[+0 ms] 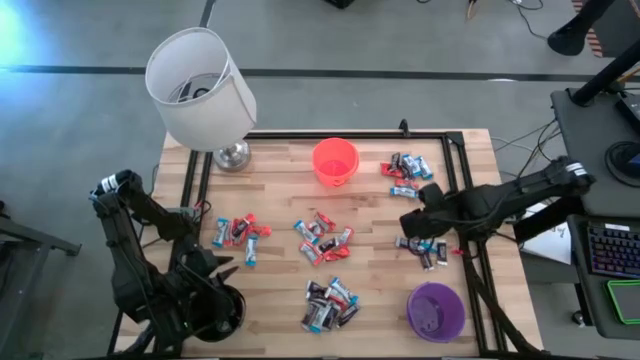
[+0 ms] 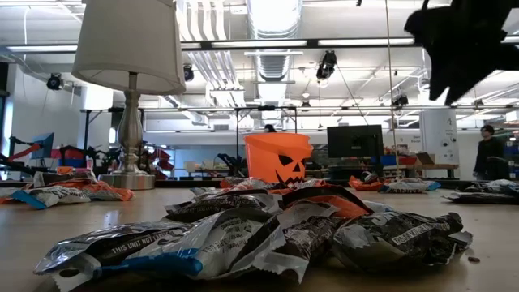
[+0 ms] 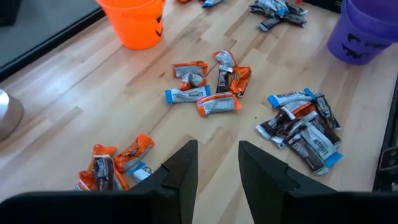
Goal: Organize candy in baskets
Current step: Put the white chocolate into the purple bucket, then put the brown chocolate into the black bucket
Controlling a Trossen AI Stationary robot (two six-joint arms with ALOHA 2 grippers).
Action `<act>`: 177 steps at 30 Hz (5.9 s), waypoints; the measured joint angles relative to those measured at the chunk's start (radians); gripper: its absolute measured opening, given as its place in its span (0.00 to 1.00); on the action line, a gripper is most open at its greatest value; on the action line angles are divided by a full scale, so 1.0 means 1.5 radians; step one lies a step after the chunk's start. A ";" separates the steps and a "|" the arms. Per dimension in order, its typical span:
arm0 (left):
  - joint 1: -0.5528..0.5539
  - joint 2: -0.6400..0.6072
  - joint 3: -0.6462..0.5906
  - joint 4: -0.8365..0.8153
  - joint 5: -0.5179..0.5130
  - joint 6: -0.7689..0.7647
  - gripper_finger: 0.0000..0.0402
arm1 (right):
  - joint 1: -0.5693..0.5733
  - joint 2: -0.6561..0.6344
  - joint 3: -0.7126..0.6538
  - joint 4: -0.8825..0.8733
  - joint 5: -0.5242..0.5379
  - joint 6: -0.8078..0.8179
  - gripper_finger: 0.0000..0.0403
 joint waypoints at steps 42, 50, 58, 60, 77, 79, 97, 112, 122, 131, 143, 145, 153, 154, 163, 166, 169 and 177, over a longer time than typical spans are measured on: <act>-0.023 -0.182 0.000 0.000 0.066 0.298 0.24 | 0.002 0.253 -0.086 0.043 -0.170 0.282 0.36; -0.023 -0.184 0.000 0.000 0.066 0.303 0.24 | 0.002 0.256 -0.099 0.041 -0.169 0.303 0.36; -0.024 -0.184 0.000 0.000 0.066 0.303 0.24 | 0.002 0.256 -0.128 0.071 -0.165 0.315 0.36; -0.024 -0.184 0.000 0.000 0.066 0.303 0.24 | 0.002 0.256 -0.137 0.097 -0.162 0.315 0.36; -0.024 -0.184 0.000 0.000 0.066 0.302 0.24 | 0.002 0.253 -0.142 0.126 -0.157 0.293 0.06; -0.024 -0.184 0.000 0.000 0.066 0.302 0.24 | 0.002 0.248 -0.131 0.126 -0.157 0.277 0.06; -0.024 -0.184 0.000 0.000 0.104 0.302 0.24 | 0.002 0.121 0.124 -0.088 -0.164 0.045 0.06; -0.024 -0.184 0.000 0.000 0.109 0.320 0.24 | 0.124 0.109 0.272 -0.089 -0.207 0.056 0.06; -0.024 -0.184 0.000 0.000 0.120 0.322 0.24 | 0.260 0.114 0.295 -0.074 -0.212 0.211 0.06; -0.024 -0.184 0.000 0.000 0.119 0.322 0.24 | 0.349 0.159 0.295 -0.016 -0.250 0.276 0.06; -0.024 -0.184 0.000 0.000 0.119 0.322 0.24 | 0.392 0.229 0.295 0.024 -0.377 0.272 0.08; -0.024 -0.184 0.000 0.000 0.119 0.322 0.24 | 0.392 0.240 0.295 0.024 -0.382 0.264 0.10; -0.024 -0.184 0.000 0.000 0.118 0.319 0.24 | 0.392 0.262 0.294 0.024 -0.380 0.239 0.27; -0.024 -0.184 0.000 0.000 0.118 0.317 0.24 | 0.392 0.261 0.294 0.024 -0.379 0.239 0.29; -0.024 -0.184 0.000 0.012 0.118 0.313 0.24 | 0.392 0.256 0.294 0.017 -0.376 0.237 0.39; -0.024 -0.184 0.000 0.015 0.121 0.306 0.24 | 0.392 0.256 0.294 0.016 -0.360 0.239 0.39; -0.023 -0.184 0.000 0.017 0.127 0.300 0.24 | 0.392 0.256 0.294 0.016 -0.334 0.244 0.39; -0.019 -0.184 0.000 0.042 0.134 0.299 0.32 | 0.392 0.256 0.294 0.008 -0.257 0.248 0.39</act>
